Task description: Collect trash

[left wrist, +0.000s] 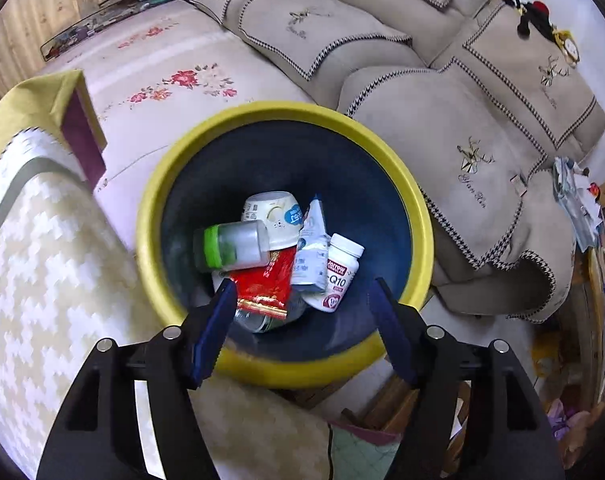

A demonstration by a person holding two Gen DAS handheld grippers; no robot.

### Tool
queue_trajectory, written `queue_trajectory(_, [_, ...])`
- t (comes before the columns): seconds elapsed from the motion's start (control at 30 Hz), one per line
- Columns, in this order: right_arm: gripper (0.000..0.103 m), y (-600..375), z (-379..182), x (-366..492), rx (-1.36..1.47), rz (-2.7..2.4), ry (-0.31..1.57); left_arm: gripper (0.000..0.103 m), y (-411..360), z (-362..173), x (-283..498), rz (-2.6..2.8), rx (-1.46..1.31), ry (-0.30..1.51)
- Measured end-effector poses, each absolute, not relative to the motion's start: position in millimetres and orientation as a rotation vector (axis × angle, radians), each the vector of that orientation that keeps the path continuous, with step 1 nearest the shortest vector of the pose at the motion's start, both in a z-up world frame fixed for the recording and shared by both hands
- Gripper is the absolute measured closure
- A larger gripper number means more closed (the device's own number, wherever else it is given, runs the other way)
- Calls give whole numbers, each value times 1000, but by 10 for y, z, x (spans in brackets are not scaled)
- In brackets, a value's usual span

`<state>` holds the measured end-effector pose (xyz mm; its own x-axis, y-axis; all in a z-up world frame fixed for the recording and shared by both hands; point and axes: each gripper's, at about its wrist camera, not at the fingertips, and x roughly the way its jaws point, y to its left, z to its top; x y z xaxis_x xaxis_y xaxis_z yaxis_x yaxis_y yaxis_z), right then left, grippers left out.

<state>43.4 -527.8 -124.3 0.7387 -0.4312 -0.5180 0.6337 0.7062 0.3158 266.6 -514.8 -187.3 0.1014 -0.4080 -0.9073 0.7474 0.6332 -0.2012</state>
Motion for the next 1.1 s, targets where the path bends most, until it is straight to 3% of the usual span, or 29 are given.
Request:
queue_trajectory(0.2, [9,-5077,-1190,497,464,-558,445,5,-4256,-1304,2453,-770,247,960])
queue_trajectory(0.33, [8,-4884,-1169,581,414,-496,477,5,-3321,-928,2168,-628,170,766])
queue_trajectory(0.73, [7,-4200,-938,444,274,-351,504,5,-1114,-483,1157,-215,24,530])
queue_trajectory(1.1, [7,-3853,-648,-11,190,-315,438,5,-594,-204,176,-137,-18,442])
